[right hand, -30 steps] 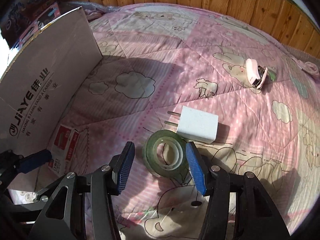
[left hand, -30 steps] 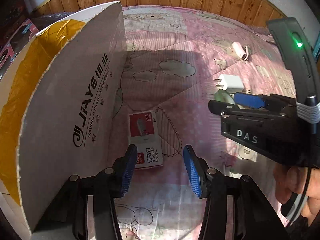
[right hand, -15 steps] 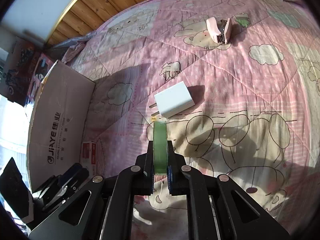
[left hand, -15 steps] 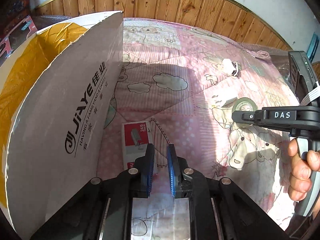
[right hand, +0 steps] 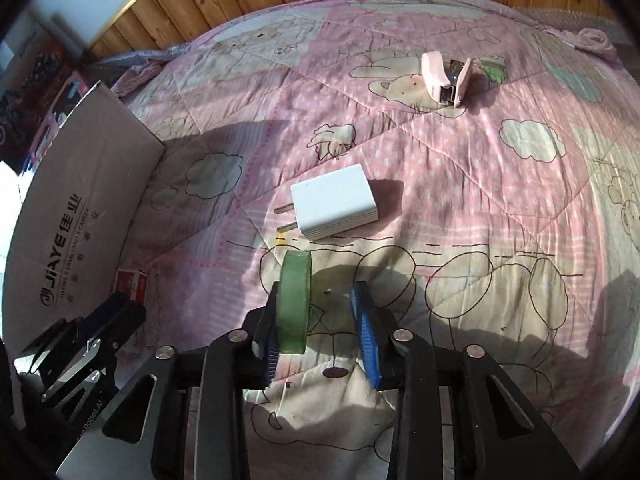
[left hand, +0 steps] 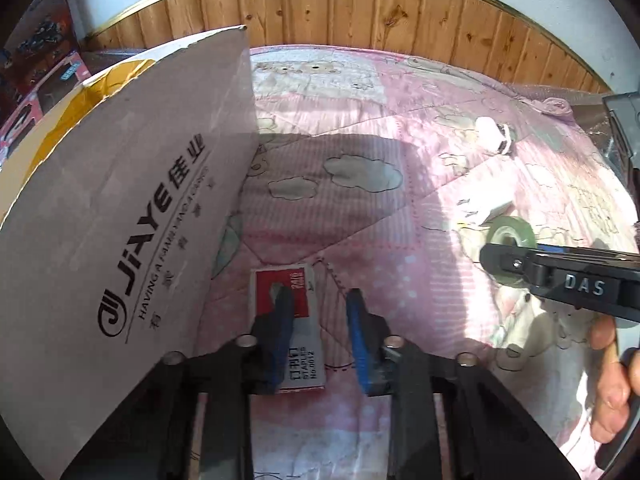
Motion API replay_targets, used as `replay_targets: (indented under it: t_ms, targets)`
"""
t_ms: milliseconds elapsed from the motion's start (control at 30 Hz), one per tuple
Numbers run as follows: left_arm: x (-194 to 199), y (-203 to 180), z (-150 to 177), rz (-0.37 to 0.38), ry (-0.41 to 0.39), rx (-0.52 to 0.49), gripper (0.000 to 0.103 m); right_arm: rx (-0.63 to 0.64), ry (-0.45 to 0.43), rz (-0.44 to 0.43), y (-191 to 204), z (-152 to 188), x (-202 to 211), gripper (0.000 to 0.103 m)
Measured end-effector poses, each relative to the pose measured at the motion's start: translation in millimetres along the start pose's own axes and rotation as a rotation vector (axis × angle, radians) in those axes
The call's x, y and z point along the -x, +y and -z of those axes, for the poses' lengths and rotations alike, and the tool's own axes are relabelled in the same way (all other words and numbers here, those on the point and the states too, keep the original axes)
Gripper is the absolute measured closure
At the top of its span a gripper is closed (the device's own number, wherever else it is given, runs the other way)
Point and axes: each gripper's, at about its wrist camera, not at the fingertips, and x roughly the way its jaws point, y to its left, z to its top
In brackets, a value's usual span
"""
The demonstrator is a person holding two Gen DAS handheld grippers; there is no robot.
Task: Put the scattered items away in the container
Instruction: 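Grasp the green tape roll with right gripper while left gripper grasps the staples box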
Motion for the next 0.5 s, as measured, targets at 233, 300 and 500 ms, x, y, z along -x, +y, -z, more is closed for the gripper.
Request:
replay_targets:
  t_ms: [233, 300, 500]
  targets:
    - [24.2, 23.7, 18.9, 0.042, -0.02, 0.107, 0.056, -0.124, -0.009, -0.082, -16.3, 0.5, 18.3, 0.092]
    - [27.6, 27.5, 25.5, 0.056, -0.007, 0.13, 0.052, -0.135, -0.011, -0.102, -12.1, -1.0, 24.7, 0.092]
    - [-1.0, 13.1, 26.1, -0.067, 0.025, 0.116, 0.042, -0.113, -0.007, -0.114, 1.2, -0.9, 29.7, 0.092]
